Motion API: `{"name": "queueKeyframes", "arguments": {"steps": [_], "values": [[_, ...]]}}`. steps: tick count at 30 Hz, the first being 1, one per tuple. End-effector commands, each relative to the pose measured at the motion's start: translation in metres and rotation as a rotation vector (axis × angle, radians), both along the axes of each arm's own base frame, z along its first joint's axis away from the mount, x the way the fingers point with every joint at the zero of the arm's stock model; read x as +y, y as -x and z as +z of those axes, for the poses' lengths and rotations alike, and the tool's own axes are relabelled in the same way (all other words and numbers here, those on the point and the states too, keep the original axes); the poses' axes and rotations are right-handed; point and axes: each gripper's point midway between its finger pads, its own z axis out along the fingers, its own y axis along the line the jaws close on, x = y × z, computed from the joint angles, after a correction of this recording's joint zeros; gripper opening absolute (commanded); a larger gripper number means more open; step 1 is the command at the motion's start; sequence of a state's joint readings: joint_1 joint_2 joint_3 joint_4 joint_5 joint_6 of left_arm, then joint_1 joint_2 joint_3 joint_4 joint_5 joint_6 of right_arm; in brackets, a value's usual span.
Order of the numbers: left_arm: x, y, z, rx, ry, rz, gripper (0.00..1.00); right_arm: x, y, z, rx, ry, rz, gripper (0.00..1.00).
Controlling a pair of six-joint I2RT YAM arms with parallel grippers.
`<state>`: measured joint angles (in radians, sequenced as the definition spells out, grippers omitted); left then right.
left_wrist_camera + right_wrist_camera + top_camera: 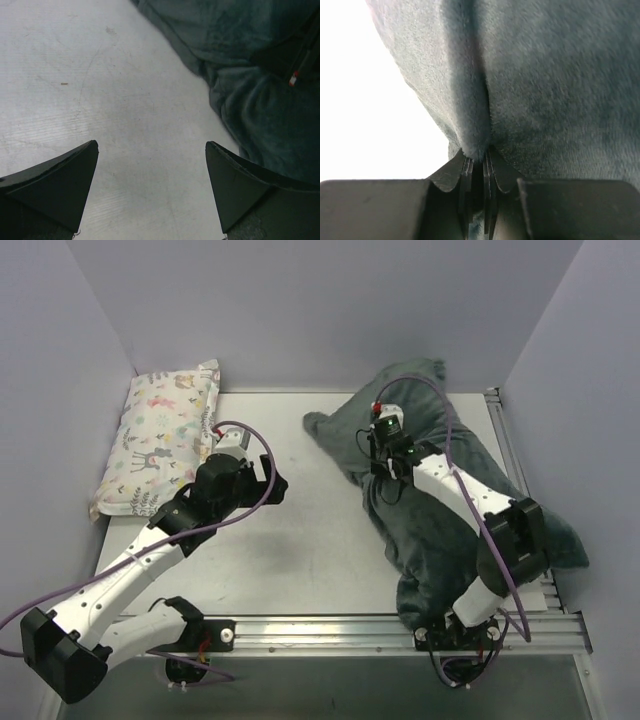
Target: Remove the pillowcase from the pillow
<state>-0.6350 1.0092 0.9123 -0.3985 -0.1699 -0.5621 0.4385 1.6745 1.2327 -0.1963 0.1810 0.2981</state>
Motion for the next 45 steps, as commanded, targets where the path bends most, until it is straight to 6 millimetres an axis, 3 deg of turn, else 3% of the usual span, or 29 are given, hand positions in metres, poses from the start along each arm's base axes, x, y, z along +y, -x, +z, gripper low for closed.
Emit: {"name": "queueKeyframes", "arguments": {"steps": [1,3,5,6,13,17,23,27,31,32,36,39,41,43,45], "values": [[0.003,-0.023,0.015,-0.061,0.087,0.081,0.97,0.074,0.046,0.006,-0.004,-0.177,0.286,0.0],[0.003,-0.03,0.008,-0.049,0.094,0.096,0.97,0.081,0.068,0.004,0.001,-0.198,0.326,0.0],[0.007,-0.037,0.003,-0.036,0.1,0.114,0.97,0.078,0.08,0.006,-0.013,-0.203,0.33,0.0],[0.007,-0.041,-0.001,-0.033,0.101,0.116,0.97,0.07,0.087,-0.003,0.007,-0.192,0.317,0.0],[0.017,-0.052,-0.03,0.015,0.107,0.164,0.96,0.031,0.096,-0.005,0.012,-0.111,0.217,0.0],[0.021,-0.054,-0.046,0.042,0.121,0.169,0.96,0.023,0.104,0.02,-0.041,-0.194,0.226,0.0],[0.004,-0.064,-0.06,0.067,0.159,0.091,0.97,0.001,0.117,0.034,-0.06,-0.248,0.186,0.02],[-0.019,-0.067,-0.059,0.058,0.256,-0.01,0.97,-0.023,0.127,0.019,-0.008,-0.201,0.108,0.01],[-0.035,-0.062,-0.066,0.073,0.317,-0.087,0.97,-0.039,0.135,0.012,0.017,-0.201,0.04,0.06],[-0.037,-0.056,-0.074,0.1,0.342,-0.093,0.97,-0.04,0.136,0.015,0.009,-0.203,0.038,0.07],[-0.051,-0.047,-0.075,0.104,0.421,-0.166,0.97,-0.056,0.139,0.023,-0.005,-0.148,-0.027,0.07],[-0.057,-0.032,-0.086,0.131,0.447,-0.193,0.96,-0.069,0.141,0.034,-0.026,-0.106,-0.08,0.19],[-0.059,-0.025,-0.089,0.135,0.468,-0.195,0.94,-0.067,0.141,0.045,-0.062,-0.081,-0.084,0.36],[-0.06,-0.015,-0.093,0.132,0.475,-0.203,0.91,-0.06,0.141,0.056,-0.104,-0.049,-0.075,0.56],[-0.061,-0.009,-0.096,0.137,0.474,-0.208,0.85,-0.039,0.138,0.077,-0.16,-0.024,-0.029,0.64]]}}
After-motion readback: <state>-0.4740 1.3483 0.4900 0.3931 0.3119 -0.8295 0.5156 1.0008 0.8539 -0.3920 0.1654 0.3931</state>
